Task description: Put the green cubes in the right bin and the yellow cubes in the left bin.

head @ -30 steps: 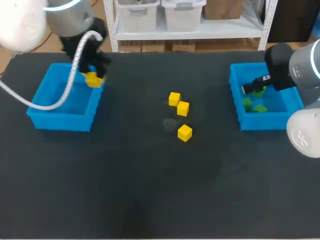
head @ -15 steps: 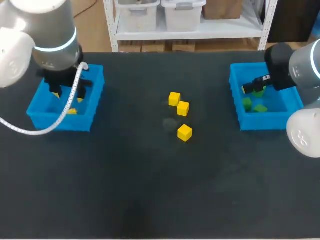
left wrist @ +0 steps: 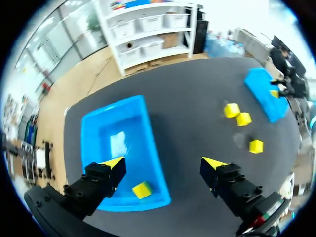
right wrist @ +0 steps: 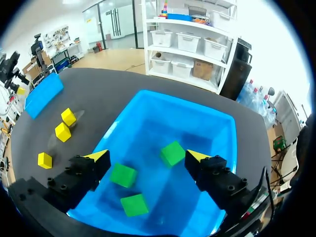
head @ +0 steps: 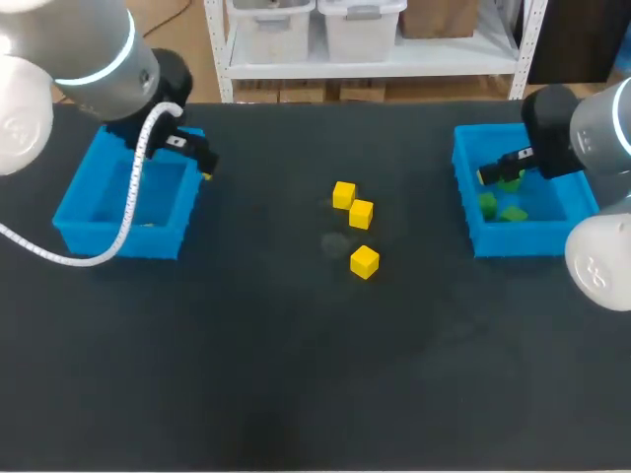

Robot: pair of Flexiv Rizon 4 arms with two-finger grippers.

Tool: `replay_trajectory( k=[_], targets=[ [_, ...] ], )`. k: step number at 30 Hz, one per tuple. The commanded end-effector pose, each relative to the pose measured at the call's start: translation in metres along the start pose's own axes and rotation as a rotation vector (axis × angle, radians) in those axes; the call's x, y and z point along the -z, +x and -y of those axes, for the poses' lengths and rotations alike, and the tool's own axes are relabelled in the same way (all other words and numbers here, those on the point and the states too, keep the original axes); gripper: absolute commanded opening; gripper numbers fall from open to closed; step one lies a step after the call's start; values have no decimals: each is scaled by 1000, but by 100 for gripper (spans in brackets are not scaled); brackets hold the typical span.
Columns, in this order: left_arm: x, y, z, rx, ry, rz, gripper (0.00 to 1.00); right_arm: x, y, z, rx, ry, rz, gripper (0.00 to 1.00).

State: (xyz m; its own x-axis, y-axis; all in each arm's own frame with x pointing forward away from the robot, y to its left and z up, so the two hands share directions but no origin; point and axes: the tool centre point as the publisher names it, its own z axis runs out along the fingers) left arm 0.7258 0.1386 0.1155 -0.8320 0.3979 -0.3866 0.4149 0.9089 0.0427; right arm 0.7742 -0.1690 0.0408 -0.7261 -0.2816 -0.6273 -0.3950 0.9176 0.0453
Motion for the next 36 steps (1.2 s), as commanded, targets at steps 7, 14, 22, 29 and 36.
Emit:
replay_trajectory(
  k=[7, 14, 22, 29, 36],
  targets=[
    [-3, -38, 79, -190, 138, -54, 100, 1, 0, 0, 0, -1, -1, 100],
    [-31, -57, 114, -252, 143, -142, 100, 1, 0, 0, 0, -1, -1, 100],
    [-48, -80, 135, -242, 173, -167, 100, 1, 0, 0, 0, -1, -1, 100],
    [-63, -87, 157, -279, 181, -213, 100, 1, 0, 0, 0, -1, -1, 100],
    [-82, -80, 172, -309, 194, -269, 100, 1, 0, 0, 0, -1, -1, 100]
  ],
)
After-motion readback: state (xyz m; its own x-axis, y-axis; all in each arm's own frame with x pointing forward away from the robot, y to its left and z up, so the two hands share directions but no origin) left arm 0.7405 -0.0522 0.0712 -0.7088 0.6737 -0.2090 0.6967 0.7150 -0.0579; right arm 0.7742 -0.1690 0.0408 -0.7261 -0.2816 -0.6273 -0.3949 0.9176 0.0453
